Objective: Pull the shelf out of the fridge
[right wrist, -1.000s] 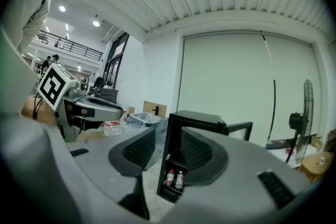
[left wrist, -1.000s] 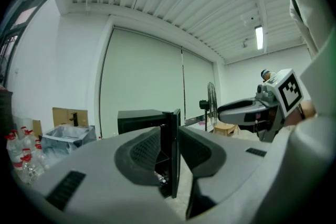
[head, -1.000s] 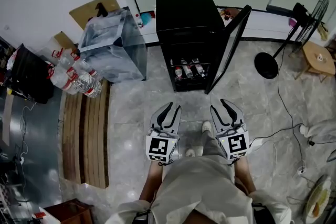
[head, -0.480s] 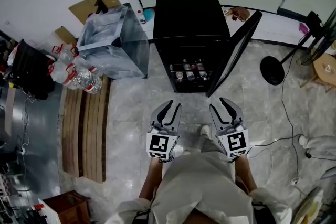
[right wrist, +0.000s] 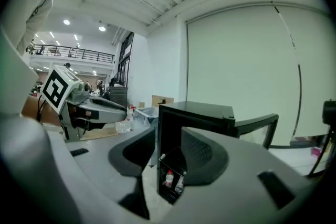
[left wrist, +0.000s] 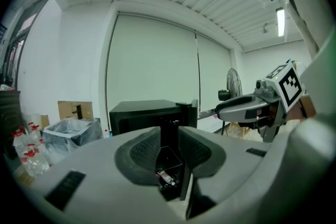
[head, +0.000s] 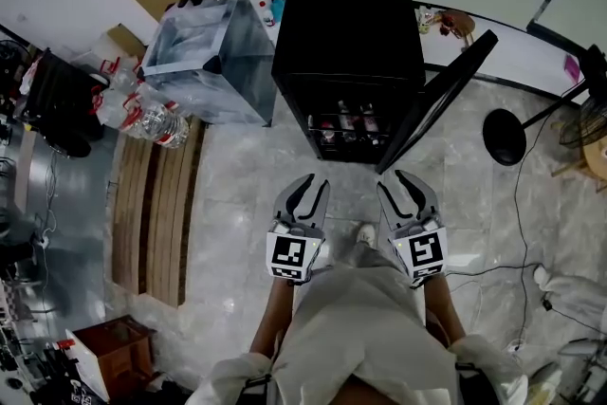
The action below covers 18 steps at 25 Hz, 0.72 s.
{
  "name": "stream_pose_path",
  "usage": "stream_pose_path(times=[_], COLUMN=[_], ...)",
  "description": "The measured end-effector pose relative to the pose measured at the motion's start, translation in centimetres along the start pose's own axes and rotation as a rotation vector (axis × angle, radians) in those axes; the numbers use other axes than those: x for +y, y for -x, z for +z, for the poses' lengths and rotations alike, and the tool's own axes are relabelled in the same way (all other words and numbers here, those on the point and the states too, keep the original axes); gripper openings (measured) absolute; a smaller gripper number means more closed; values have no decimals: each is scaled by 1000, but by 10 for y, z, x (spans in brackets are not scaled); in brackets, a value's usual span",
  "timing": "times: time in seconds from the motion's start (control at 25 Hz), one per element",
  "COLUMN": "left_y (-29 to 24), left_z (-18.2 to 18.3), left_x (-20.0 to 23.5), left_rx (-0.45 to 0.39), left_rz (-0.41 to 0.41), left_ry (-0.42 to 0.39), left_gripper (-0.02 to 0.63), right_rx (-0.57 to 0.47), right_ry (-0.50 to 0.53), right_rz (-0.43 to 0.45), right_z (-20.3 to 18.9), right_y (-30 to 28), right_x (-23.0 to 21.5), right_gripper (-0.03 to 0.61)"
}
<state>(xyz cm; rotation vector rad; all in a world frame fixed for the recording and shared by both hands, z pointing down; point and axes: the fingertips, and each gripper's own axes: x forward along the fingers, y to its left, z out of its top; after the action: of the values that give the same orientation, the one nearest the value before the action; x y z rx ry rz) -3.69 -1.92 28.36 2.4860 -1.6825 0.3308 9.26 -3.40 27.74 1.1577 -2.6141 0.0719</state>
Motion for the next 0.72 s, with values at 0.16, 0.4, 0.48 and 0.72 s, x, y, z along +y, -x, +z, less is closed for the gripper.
stream_pose_path(times=[0.16,0.4,0.48,0.72], left_y=[-20,-40,-47,-76], left_z=[-3,-19,-27,-55], left_x=[0,6,10,27], left_rx=[25,49,51,47], left_rz=[29,65,68,65], left_ry=[-15,6,31,93], left_gripper=[110,110,110,110], right_rx=[-6,10,17,30], right_ry=[-26,-64,-92,-210], right_rz=[11,25,25,-8], right_z=[-4,-21,-29,-58], right_y=[-13,-31,-38,-65], right_x=[-23,-38,-38,-39], right_gripper=[146,146,146,146])
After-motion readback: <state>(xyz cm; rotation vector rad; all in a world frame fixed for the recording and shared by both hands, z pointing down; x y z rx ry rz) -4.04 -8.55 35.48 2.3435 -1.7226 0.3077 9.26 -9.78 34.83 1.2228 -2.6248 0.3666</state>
